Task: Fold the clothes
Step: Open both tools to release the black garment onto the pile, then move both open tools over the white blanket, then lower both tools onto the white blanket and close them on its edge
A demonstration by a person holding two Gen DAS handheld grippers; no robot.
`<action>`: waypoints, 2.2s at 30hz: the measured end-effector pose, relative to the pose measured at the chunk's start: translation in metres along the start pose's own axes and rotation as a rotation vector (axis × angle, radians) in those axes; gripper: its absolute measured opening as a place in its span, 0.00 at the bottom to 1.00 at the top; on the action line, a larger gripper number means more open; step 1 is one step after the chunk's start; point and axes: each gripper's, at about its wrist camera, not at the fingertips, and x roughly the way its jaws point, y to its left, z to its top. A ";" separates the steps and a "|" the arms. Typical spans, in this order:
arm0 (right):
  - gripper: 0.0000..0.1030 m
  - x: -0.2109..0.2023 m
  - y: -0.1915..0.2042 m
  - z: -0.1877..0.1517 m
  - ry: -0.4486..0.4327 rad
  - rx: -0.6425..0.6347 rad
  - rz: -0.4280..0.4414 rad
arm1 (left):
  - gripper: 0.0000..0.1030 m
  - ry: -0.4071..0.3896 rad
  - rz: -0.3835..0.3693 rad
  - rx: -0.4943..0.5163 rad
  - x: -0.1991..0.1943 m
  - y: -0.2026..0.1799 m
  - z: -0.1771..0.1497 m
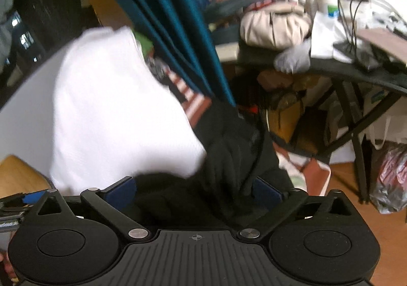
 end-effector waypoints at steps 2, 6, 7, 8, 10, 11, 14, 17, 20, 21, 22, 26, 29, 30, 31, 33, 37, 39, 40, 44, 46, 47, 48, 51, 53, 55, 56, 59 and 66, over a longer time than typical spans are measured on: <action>0.99 -0.017 0.010 0.014 -0.046 -0.035 -0.001 | 0.80 -0.049 0.008 -0.004 -0.006 -0.003 0.017; 0.99 -0.053 0.035 0.047 -0.179 -0.119 -0.016 | 0.85 -0.150 0.047 -0.013 -0.018 -0.002 0.056; 0.99 -0.063 0.042 0.056 -0.221 -0.129 -0.022 | 0.86 -0.168 0.061 -0.017 -0.021 -0.001 0.064; 0.99 -0.071 0.049 0.063 -0.259 -0.134 -0.030 | 0.87 -0.187 0.075 -0.022 -0.023 0.001 0.072; 0.99 -0.085 0.063 0.078 -0.347 -0.147 -0.053 | 0.91 -0.217 0.092 -0.024 -0.031 0.008 0.080; 0.99 -0.090 0.069 0.082 -0.395 -0.161 -0.057 | 0.93 -0.225 0.087 -0.020 -0.033 0.012 0.083; 0.99 -0.103 0.084 0.095 -0.505 -0.218 -0.042 | 0.96 -0.209 0.066 0.029 -0.030 0.020 0.086; 0.99 -0.088 0.097 0.106 -0.466 -0.283 -0.033 | 0.97 -0.192 0.115 0.054 -0.025 0.030 0.082; 0.99 -0.060 0.110 0.113 -0.407 -0.290 -0.081 | 0.97 -0.175 0.148 0.031 -0.019 0.049 0.081; 0.99 -0.050 0.113 0.114 -0.390 -0.284 -0.092 | 0.98 -0.168 0.148 0.010 -0.017 0.058 0.081; 0.99 -0.040 0.117 0.116 -0.369 -0.269 -0.094 | 0.99 -0.164 0.146 -0.010 -0.014 0.067 0.082; 0.99 0.012 0.131 0.121 -0.277 -0.199 -0.130 | 0.99 -0.139 0.148 -0.024 0.000 0.098 0.091; 0.99 0.051 0.141 0.116 -0.232 -0.162 -0.113 | 0.99 -0.114 0.157 -0.010 0.014 0.116 0.098; 0.99 0.064 0.144 0.114 -0.214 -0.151 -0.104 | 0.99 -0.103 0.153 -0.013 0.020 0.124 0.102; 0.99 0.077 0.147 0.112 -0.195 -0.144 -0.099 | 0.99 -0.092 0.149 -0.017 0.025 0.131 0.105; 0.99 0.102 0.153 0.107 -0.157 -0.143 -0.099 | 0.99 -0.071 0.133 -0.030 0.038 0.144 0.110; 0.99 0.143 0.160 0.102 -0.095 -0.124 -0.118 | 0.99 -0.031 0.097 -0.012 0.069 0.162 0.121; 0.99 0.163 0.163 0.100 -0.064 -0.115 -0.127 | 0.99 -0.011 0.077 0.020 0.085 0.167 0.125; 0.99 0.173 0.165 0.099 -0.049 -0.110 -0.132 | 0.99 -0.002 0.068 0.033 0.093 0.169 0.127; 0.99 0.213 0.172 0.094 0.013 -0.091 -0.151 | 1.00 0.018 -0.011 0.007 0.116 0.186 0.132; 0.99 0.232 0.175 0.091 0.039 -0.080 -0.158 | 1.00 0.036 -0.069 -0.031 0.124 0.197 0.133; 0.99 0.236 0.175 0.089 0.036 -0.069 -0.155 | 1.00 0.046 -0.098 -0.050 0.127 0.202 0.133; 0.99 0.238 0.175 0.088 0.034 -0.057 -0.149 | 1.00 0.057 -0.126 -0.069 0.130 0.208 0.133; 0.99 0.243 0.173 0.084 0.034 -0.012 -0.129 | 1.00 0.084 -0.188 -0.107 0.137 0.219 0.133; 0.99 0.245 0.171 0.083 0.032 0.006 -0.120 | 1.00 0.090 -0.208 -0.103 0.140 0.221 0.133; 0.99 0.241 0.166 0.085 0.028 0.006 -0.118 | 1.00 0.097 -0.222 -0.099 0.142 0.222 0.133; 0.99 0.241 0.166 0.084 0.027 0.007 -0.119 | 1.00 0.098 -0.226 -0.097 0.143 0.222 0.133; 0.99 0.243 0.165 0.086 0.033 0.028 -0.115 | 1.00 0.102 -0.238 -0.095 0.145 0.224 0.133; 0.99 0.244 0.162 0.083 0.035 0.063 -0.107 | 1.00 0.108 -0.251 -0.098 0.146 0.225 0.134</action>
